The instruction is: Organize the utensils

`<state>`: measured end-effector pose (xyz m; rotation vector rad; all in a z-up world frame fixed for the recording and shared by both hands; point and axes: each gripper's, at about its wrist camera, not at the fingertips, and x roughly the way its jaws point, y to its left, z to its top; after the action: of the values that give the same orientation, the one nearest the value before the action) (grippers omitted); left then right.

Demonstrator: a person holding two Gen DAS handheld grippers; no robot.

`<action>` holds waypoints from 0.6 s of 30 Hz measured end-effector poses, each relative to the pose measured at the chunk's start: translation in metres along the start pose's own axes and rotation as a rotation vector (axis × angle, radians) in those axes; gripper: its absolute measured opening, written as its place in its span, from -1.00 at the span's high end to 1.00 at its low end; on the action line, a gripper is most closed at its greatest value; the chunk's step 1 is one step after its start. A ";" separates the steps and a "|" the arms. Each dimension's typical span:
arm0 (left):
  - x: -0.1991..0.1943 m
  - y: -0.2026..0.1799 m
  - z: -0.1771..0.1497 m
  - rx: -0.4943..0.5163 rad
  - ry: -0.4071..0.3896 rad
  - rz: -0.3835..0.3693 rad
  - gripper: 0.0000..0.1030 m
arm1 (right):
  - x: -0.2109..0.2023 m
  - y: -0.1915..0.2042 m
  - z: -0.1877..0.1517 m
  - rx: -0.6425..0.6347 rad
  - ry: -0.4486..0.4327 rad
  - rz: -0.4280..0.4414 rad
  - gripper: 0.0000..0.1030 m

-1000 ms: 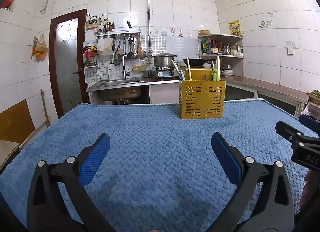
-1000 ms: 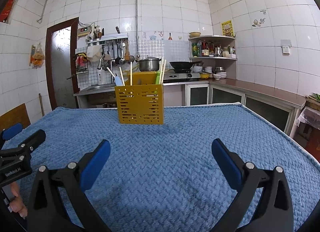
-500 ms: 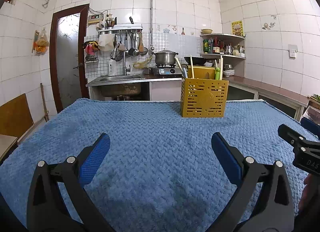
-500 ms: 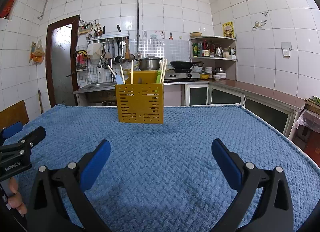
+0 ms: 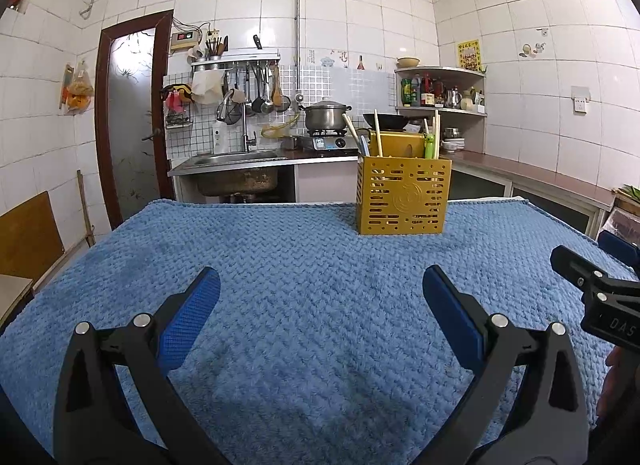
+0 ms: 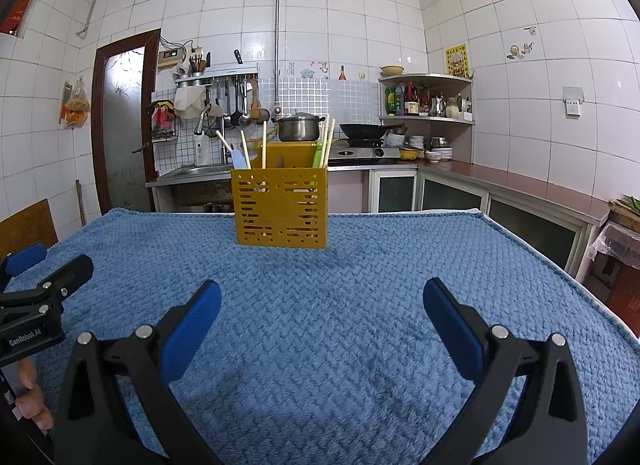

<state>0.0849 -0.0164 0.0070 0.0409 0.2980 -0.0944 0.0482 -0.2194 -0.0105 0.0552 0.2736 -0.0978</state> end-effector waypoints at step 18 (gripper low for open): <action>-0.002 0.000 0.000 0.002 -0.006 0.005 -0.90 | -0.001 -0.001 0.000 -0.004 -0.001 -0.001 -0.92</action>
<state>0.0827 -0.0162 0.0072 0.0433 0.2916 -0.0901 0.0472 -0.2199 -0.0098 0.0512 0.2733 -0.0986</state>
